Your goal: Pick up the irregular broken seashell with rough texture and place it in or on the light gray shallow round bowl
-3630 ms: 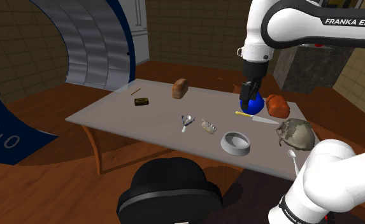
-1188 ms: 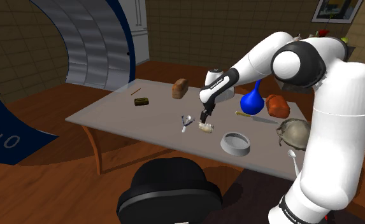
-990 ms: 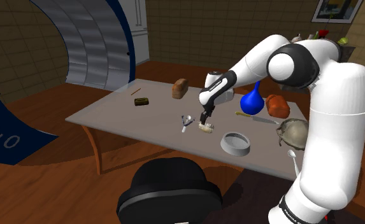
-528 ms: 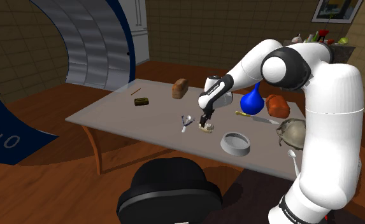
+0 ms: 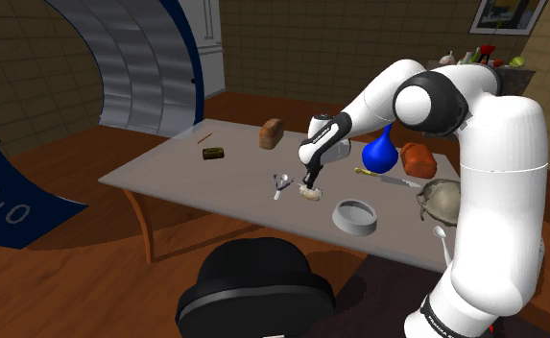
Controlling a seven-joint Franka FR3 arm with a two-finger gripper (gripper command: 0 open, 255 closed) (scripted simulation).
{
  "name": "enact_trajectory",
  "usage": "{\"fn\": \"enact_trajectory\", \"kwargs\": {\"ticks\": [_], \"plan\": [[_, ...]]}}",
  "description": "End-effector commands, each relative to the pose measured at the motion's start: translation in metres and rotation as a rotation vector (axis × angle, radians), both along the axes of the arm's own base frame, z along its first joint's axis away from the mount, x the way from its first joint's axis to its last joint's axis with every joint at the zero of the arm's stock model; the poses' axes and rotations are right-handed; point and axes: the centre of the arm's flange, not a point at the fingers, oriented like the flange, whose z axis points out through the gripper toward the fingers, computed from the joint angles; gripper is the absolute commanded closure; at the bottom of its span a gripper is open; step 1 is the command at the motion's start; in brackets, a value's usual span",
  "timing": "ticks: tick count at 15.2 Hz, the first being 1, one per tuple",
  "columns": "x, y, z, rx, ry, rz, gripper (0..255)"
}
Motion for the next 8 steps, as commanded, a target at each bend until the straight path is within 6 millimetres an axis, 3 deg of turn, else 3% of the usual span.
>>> {"fn": "enact_trajectory", "kwargs": {"ticks": [1, 6, 7, 8], "plan": [[0.0, 0.0, 0.0, 0.0, 0.0, 0.0, 255], [0.0, 0.0, 0.0, 0.0, 0.0, 0.0, 255], [0.0, 0.0, 0.0, 0.0, 0.0, 0.0, 0], [-0.011, -0.024, -0.001, 0.08, -0.022, 0.041, 0]]}}
